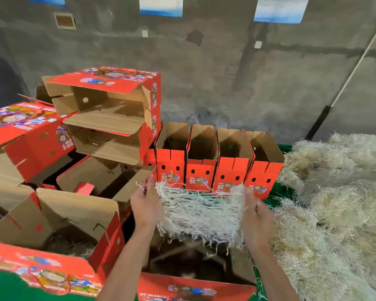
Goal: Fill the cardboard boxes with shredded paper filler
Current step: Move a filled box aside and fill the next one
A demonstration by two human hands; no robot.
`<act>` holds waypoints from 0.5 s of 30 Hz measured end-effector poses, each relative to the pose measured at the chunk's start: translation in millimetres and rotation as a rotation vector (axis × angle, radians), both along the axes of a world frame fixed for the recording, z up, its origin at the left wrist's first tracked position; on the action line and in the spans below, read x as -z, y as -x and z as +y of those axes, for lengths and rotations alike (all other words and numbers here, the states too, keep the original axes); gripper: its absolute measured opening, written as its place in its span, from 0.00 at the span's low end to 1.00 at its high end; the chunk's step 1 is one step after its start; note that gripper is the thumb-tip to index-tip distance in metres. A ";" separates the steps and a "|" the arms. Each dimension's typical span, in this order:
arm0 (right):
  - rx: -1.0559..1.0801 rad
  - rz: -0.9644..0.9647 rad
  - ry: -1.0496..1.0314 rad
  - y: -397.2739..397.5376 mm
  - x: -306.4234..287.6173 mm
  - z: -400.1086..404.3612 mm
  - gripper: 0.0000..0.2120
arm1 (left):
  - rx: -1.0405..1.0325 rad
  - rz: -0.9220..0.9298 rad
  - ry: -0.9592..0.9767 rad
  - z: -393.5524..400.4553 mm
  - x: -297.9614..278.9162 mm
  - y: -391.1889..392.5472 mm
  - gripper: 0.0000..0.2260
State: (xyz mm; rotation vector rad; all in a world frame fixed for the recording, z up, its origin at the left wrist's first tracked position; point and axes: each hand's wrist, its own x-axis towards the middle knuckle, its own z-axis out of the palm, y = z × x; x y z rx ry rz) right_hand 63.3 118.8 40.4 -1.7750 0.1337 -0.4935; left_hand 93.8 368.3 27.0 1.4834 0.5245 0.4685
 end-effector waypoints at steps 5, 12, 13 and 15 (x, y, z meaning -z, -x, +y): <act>-0.100 0.005 -0.020 -3.9 -10.1 -1.5 0.29 | 0.289 0.213 0.112 -2.6 -4.4 6.5 0.29; -0.270 -0.084 0.051 -8.8 -19.8 46.2 0.28 | 0.664 0.189 -0.118 -69.9 -21.3 39.3 0.40; -0.239 -0.090 0.065 -8.5 -19.5 52.3 0.25 | 0.629 0.180 -0.043 -78.2 -19.9 42.8 0.43; -0.161 -0.054 0.092 -7.5 -15.3 60.5 0.22 | 0.531 0.141 0.090 -85.7 -15.3 46.4 0.34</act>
